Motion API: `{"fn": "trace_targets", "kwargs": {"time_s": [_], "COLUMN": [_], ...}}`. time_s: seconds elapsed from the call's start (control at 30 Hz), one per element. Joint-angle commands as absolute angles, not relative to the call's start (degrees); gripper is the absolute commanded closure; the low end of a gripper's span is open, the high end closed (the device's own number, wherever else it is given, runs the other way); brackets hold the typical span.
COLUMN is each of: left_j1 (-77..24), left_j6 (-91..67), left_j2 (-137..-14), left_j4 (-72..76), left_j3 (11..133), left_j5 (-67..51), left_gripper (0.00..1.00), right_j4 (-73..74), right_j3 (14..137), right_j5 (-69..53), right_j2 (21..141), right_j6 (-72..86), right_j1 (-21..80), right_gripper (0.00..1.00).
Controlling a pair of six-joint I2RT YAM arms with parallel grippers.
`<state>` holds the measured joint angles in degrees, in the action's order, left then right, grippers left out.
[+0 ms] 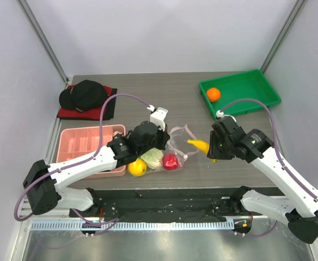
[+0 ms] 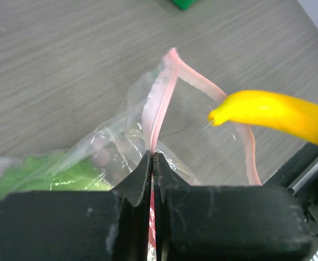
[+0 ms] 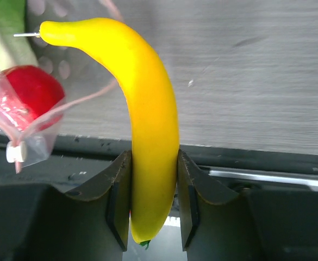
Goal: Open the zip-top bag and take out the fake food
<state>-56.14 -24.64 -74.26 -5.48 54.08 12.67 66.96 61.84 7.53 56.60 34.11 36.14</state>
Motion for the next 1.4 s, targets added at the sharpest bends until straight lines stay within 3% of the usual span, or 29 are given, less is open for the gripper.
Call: {"fn": "trace_targets", "kwargs": {"time_s": [0.0,0.17,0.4,0.7,0.87,0.97,1.03,1.1,1.13,1.23,1.37], "left_j1": [-56.2,-56.1,-56.1,-56.1,-56.1,-56.1,-56.1,-56.1,-56.1,-56.1,-56.1], "left_j6": [-21.8,-21.2,-23.7,-26.0,-27.3,-26.5,-25.8,-25.8,-25.8,-25.8,-25.8], "left_j2": [-73.6,-72.2,-69.3,-65.3,-64.0,-64.7,-65.4,-66.0,-66.0,-66.2,-67.1], "left_j4": [-7.7,-8.0,-7.5,-5.5,-4.0,-4.3,-4.7,-5.3,-5.3,-5.5,-6.1], "left_j3": [57.7,57.5,56.0,53.6,52.7,53.8,54.9,55.5,55.7,55.9,56.7], "left_j5": [18.4,18.5,13.8,9.1,7.6,8.2,8.3,8.1,8.1,8.5,9.0], "left_gripper": [1.00,1.00,1.00,1.00,1.00,1.00,1.00,1.00,1.00,1.00,1.00], "right_j4": [71.5,67.7,47.5,21.3,20.0,20.3,21.7,24.5,25.9,30.1,37.1], "right_j3": [68.8,75.1,74.2,75.8,88.5,93.7,96.7,100.2,101.5,104.1,105.3], "right_j5": [21.1,35.1,38.8,35.5,33.8,31.7,28.7,29.0,28.9,28.2,26.6], "right_j2": [55.5,58.6,68.7,92.0,110.5,115.4,119.0,121.5,122.1,121.9,118.7], "right_j6": [33.0,34.6,31.5,27.8,18.6,16.1,15.4,15.3,15.2,15.8,17.5], "right_j1": [35.9,35.2,23.3,7.4,3.7,3.2,3.1,3.2,3.2,3.2,3.2], "right_gripper": [0.99,0.99,0.99,0.99,0.99,0.97,0.91,0.63,0.44,0.20,0.13]}}
